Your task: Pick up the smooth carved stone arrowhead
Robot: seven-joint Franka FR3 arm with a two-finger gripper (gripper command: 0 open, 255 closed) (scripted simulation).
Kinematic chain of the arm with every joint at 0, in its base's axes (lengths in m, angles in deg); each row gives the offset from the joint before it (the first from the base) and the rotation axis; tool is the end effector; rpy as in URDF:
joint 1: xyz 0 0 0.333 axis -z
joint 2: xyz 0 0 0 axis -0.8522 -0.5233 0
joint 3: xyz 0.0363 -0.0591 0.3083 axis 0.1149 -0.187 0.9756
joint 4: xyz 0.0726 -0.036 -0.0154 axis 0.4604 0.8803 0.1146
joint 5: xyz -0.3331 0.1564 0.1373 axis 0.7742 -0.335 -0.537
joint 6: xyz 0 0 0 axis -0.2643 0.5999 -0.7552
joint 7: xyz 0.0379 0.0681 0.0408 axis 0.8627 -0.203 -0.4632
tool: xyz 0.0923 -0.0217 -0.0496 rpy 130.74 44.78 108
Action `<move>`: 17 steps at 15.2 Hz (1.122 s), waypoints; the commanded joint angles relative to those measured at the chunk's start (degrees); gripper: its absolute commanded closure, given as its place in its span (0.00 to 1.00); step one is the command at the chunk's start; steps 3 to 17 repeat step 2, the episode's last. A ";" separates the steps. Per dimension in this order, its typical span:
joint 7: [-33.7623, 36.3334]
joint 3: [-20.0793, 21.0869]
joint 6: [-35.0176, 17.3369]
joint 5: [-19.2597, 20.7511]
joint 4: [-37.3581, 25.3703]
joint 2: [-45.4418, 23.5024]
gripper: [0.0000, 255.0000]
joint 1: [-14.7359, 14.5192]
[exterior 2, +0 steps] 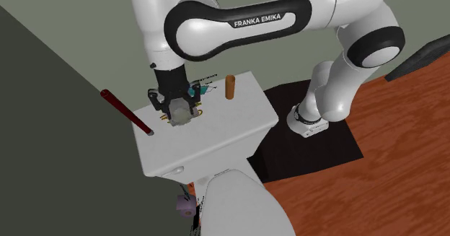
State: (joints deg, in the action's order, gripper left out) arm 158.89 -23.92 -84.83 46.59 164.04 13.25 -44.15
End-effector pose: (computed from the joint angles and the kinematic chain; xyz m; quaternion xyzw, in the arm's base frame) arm 0.5584 -0.0240 0.5976 -0.7279 0.6518 0.1221 0.1745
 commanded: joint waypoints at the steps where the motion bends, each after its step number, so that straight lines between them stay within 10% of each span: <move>1: 0.34 -0.02 0.83 0.03 -0.87 0.00 1.00 0.02; 17: 0.34 -0.02 0.83 0.03 -0.88 0.00 1.00 0.02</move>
